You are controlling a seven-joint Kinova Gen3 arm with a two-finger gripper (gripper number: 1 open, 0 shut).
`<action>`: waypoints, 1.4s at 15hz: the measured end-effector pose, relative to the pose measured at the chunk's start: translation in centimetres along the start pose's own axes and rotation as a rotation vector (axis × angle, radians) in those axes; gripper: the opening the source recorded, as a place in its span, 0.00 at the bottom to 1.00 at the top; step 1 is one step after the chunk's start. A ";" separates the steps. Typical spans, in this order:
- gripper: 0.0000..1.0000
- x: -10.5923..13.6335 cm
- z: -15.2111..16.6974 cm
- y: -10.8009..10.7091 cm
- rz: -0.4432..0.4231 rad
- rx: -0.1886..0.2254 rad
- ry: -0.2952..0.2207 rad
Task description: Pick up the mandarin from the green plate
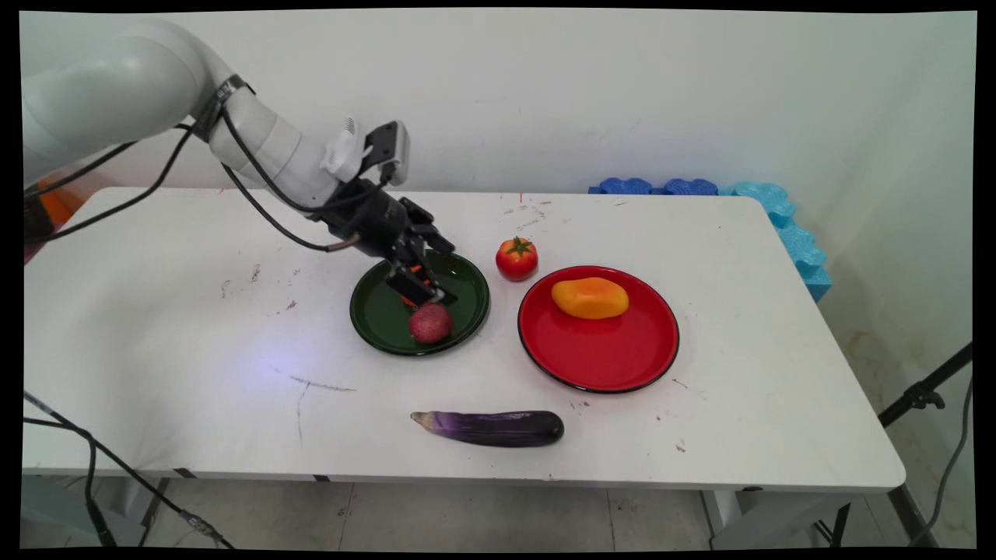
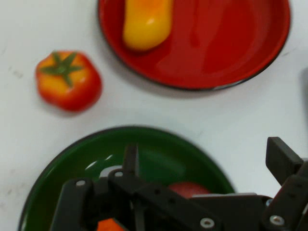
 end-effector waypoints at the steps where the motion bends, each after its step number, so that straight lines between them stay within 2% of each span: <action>1: 1.00 -0.6 0.0 -0.7 -0.006 0.010 -0.009; 6: 1.00 -3.4 0.8 -3.6 -0.043 0.044 -0.054; 13: 1.00 -7.2 2.8 -6.0 -0.091 0.057 -0.110; 21: 1.00 -8.4 4.5 -7.3 -0.105 0.055 -0.110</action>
